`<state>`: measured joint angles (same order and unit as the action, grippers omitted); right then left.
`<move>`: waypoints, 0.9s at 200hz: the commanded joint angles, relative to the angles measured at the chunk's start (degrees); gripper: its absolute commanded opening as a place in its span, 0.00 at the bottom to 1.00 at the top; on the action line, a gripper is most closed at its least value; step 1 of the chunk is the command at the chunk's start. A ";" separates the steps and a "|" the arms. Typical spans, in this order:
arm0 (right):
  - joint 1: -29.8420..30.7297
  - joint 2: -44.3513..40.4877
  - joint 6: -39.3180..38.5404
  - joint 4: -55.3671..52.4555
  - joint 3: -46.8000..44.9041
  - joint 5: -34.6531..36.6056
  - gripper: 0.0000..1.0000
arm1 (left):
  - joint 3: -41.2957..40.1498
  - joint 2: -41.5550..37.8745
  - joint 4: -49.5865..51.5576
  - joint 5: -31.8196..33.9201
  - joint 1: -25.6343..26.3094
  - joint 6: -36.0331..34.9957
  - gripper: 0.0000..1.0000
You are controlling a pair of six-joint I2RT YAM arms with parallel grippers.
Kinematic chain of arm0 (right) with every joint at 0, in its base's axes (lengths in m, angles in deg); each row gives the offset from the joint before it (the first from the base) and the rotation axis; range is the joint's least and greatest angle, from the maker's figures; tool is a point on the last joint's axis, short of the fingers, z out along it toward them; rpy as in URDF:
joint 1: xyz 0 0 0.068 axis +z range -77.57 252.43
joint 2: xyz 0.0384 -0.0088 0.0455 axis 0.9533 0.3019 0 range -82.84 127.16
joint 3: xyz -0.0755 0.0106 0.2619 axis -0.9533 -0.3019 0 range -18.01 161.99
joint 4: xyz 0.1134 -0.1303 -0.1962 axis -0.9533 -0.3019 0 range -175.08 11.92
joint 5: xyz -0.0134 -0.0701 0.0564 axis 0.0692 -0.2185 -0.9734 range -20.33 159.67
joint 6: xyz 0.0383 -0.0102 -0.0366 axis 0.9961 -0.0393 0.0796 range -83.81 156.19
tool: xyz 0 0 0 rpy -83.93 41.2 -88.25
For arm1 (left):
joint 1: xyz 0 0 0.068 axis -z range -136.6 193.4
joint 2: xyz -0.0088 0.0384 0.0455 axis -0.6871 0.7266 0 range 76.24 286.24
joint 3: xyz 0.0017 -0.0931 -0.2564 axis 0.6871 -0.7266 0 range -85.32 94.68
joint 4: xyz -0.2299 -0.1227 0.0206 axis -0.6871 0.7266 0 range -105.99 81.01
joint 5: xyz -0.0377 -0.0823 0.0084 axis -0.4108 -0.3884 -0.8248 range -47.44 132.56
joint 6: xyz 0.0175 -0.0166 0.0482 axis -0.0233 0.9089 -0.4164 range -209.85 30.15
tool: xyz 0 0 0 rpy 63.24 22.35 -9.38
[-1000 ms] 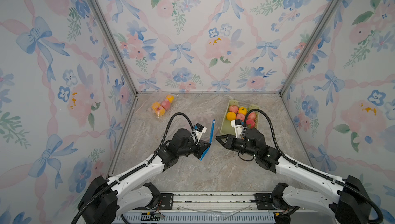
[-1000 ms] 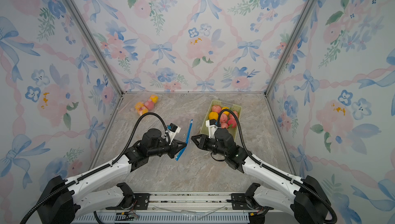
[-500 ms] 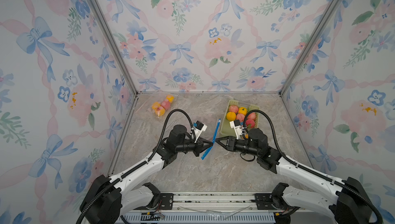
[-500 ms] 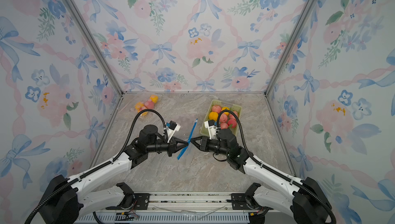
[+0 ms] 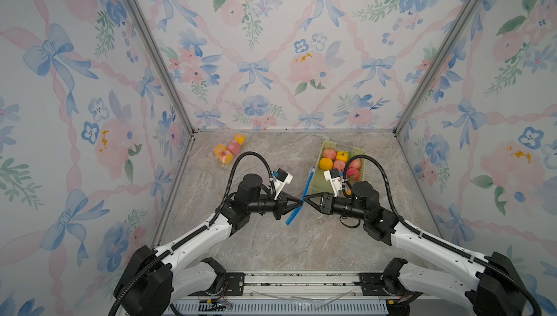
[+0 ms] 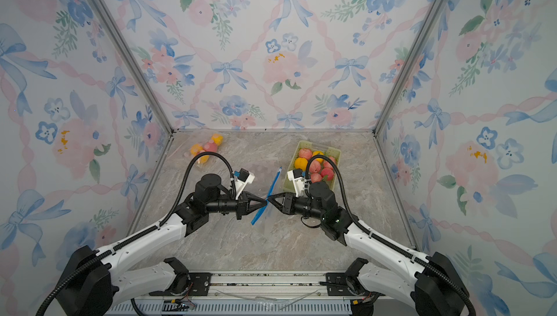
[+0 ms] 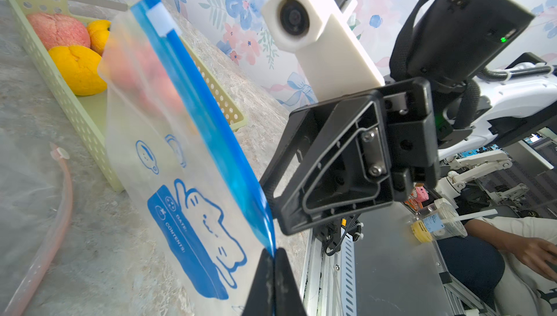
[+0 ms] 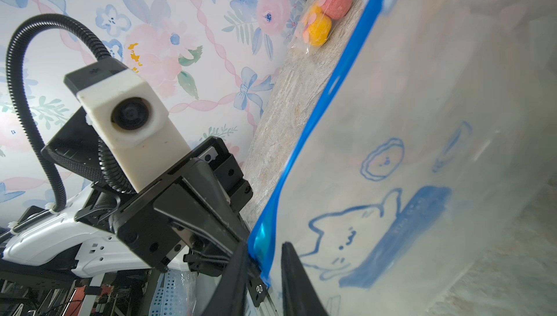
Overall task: Place the peach in a zip-top bag and seal the zipper
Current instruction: Open the zipper food storage bag.
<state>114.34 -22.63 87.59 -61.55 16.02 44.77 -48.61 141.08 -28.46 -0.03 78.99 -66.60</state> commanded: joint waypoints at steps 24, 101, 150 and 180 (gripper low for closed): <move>-0.76 -0.52 -0.94 1.02 -0.67 -0.96 0.21 | 1.44 -0.23 -2.86 -2.29 -0.47 1.63 0.00; -0.71 -0.63 -0.51 2.40 -1.89 -1.28 0.17 | 1.78 0.25 -3.95 -2.66 -0.79 2.59 0.00; 0.09 0.08 0.11 3.77 -1.30 -1.46 0.17 | 1.12 0.65 -3.88 -3.08 -0.78 2.72 0.00; 0.36 0.09 0.11 3.57 -0.48 -1.14 0.18 | 0.61 1.06 -3.86 -3.26 -0.77 2.75 0.00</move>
<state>114.21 -22.81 87.65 -59.65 14.68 44.33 -48.43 141.58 -31.10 -1.53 78.51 -64.09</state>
